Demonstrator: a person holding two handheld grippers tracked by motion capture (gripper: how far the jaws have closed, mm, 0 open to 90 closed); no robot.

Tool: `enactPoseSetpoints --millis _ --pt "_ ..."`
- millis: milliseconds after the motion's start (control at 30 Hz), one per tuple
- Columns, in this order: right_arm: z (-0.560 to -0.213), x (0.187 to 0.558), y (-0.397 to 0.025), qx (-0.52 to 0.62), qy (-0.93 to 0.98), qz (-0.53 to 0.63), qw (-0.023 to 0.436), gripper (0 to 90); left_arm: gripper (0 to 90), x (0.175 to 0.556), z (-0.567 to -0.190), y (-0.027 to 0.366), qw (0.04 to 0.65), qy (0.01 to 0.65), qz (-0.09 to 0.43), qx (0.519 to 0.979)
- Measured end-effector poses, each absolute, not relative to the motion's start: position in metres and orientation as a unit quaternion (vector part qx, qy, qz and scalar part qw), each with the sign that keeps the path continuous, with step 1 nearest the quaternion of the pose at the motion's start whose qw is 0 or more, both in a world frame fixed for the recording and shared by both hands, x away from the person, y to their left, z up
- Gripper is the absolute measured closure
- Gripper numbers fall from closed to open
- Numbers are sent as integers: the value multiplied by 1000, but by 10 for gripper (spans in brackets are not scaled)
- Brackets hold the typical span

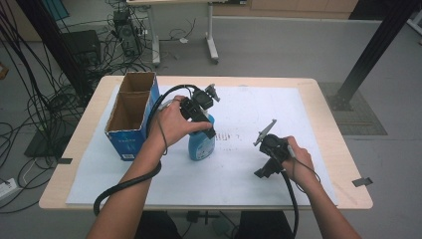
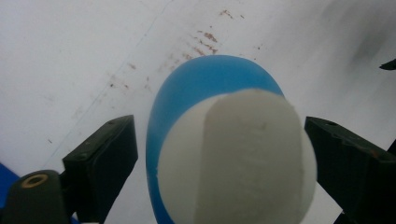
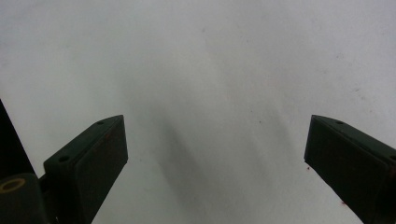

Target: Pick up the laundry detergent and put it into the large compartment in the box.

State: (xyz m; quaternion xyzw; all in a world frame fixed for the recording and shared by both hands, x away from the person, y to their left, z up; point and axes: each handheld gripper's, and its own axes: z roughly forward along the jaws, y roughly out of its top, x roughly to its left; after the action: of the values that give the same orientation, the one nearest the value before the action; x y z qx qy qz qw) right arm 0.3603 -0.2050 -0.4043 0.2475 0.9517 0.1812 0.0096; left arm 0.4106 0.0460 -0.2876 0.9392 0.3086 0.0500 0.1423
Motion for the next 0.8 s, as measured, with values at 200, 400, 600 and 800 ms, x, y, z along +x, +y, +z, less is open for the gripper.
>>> enactPoseSetpoints --millis 200,400,600,800 --pt "-405 360 -205 249 951 183 8 58 199 411 -287 46 142 304 48 941" --pt "-405 360 -205 248 952 182 8 58 291 412 -286 47 139 298 48 943" --pt "-405 360 -205 248 951 182 9 58 369 411 -285 47 135 293 55 945" --pt "-405 360 -204 248 952 182 7 58 373 411 -284 45 128 291 57 946"
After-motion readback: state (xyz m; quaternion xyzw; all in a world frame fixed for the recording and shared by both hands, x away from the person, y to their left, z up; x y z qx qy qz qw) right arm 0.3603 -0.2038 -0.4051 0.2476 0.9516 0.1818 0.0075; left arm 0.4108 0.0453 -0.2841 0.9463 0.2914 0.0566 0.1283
